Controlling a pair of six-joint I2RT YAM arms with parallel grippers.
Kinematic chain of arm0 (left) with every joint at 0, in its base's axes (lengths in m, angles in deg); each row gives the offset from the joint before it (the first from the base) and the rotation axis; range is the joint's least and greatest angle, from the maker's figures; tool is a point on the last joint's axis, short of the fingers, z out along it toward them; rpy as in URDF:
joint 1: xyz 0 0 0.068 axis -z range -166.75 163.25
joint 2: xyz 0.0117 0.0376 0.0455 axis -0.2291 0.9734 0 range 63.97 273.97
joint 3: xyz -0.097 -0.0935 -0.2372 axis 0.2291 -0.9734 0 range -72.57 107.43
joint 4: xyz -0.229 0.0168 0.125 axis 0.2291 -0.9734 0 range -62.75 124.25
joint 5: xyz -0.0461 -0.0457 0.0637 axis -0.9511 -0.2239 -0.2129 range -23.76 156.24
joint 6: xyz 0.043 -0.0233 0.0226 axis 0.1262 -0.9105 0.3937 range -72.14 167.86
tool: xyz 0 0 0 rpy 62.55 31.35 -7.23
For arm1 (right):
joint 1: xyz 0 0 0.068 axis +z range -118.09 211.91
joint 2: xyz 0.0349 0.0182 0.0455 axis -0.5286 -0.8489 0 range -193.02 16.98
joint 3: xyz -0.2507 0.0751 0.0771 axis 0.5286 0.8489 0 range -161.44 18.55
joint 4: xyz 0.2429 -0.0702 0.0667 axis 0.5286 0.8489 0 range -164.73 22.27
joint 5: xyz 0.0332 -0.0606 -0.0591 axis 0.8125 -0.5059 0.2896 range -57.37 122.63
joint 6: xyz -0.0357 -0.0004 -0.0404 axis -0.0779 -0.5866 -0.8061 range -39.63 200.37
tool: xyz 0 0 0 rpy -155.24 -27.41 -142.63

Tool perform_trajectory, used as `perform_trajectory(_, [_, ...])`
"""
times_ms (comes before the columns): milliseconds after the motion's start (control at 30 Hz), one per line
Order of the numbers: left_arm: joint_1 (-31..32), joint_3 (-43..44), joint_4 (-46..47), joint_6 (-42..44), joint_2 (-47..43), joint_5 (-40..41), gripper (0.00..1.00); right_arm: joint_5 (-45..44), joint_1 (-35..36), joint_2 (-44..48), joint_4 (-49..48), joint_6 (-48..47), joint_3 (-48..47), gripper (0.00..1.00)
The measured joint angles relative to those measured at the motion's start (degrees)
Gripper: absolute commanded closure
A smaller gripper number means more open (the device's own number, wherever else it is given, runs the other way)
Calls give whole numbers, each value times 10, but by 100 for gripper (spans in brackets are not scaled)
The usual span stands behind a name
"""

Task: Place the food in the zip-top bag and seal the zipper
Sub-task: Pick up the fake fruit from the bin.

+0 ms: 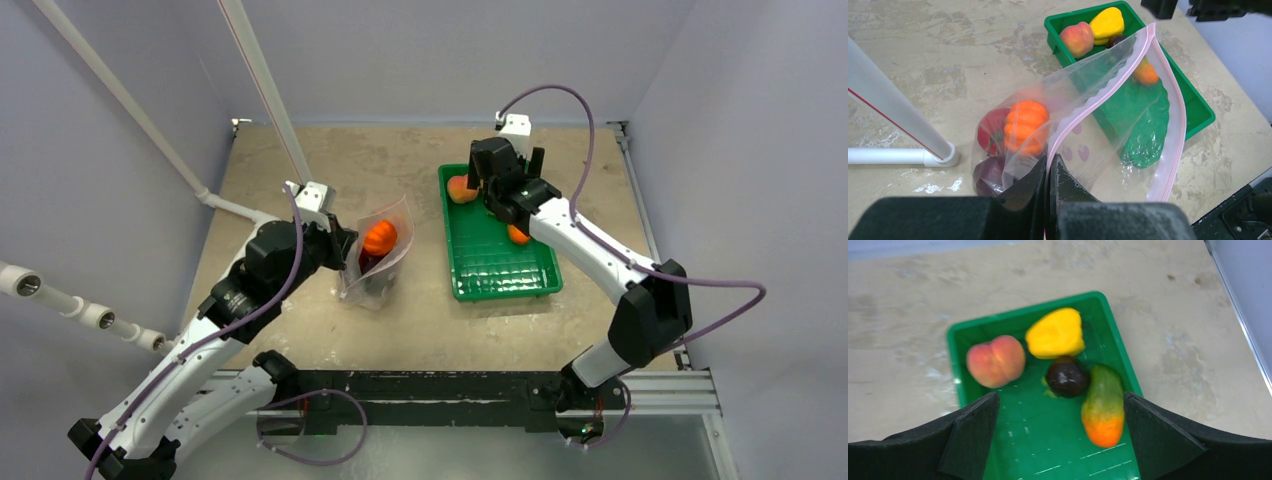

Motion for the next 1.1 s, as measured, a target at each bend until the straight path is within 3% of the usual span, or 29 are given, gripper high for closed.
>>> perform_trajectory(400, [0,0,0,0,-1,-4,100,-20,-54,-63,-12,37,96,7])
perform_trajectory(1100, [0,0,0,0,-1,-7,100,64,-117,-127,-122,43,169,13])
